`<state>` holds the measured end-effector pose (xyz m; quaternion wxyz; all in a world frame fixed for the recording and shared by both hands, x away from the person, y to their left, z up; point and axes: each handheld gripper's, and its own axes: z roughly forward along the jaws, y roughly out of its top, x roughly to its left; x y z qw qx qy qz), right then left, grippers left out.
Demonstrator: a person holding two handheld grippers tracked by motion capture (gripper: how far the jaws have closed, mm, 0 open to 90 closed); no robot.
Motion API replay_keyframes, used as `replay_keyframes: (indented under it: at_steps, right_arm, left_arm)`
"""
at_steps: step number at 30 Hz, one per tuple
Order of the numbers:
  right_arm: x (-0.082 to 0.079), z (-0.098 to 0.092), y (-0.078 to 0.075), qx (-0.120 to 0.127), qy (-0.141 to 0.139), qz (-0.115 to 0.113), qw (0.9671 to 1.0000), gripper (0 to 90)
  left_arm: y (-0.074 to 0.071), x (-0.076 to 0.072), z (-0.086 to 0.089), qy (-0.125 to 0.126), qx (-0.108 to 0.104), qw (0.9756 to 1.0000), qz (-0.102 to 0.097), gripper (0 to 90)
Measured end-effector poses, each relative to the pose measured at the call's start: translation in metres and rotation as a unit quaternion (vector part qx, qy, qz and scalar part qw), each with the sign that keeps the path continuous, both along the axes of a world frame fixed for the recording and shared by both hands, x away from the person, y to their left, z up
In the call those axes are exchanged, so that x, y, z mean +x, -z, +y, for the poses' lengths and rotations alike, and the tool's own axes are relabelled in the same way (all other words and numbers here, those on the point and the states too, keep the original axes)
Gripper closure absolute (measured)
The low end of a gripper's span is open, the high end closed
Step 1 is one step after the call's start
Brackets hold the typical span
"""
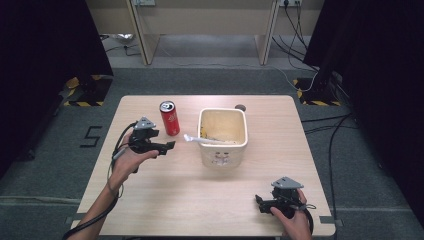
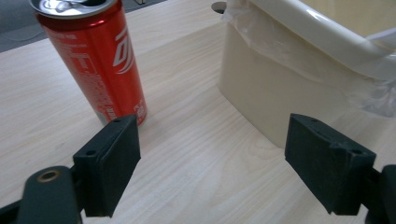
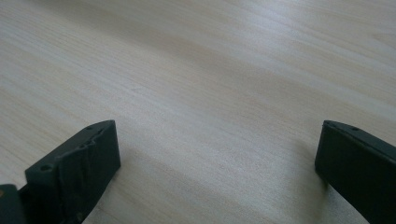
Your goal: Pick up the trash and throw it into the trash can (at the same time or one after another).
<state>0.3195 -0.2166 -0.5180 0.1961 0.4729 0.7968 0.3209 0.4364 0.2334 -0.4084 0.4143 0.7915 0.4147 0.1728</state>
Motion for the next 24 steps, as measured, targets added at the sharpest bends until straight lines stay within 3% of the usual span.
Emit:
replay_keyframes:
  at_steps: [13,24]
  right_arm:
    - [0.000,0.000,0.000,0.001,0.001,0.000,1.0000,0.3]
    - [0.000,0.000,0.000,0.001,0.000,-0.001,1.0000,0.3]
  left_arm:
    - [0.001,0.014,0.003,-0.024,0.006,0.9997,-0.005,17.8]
    - [0.002,0.036,0.007,-0.056,0.013,0.9983,-0.008,18.3]
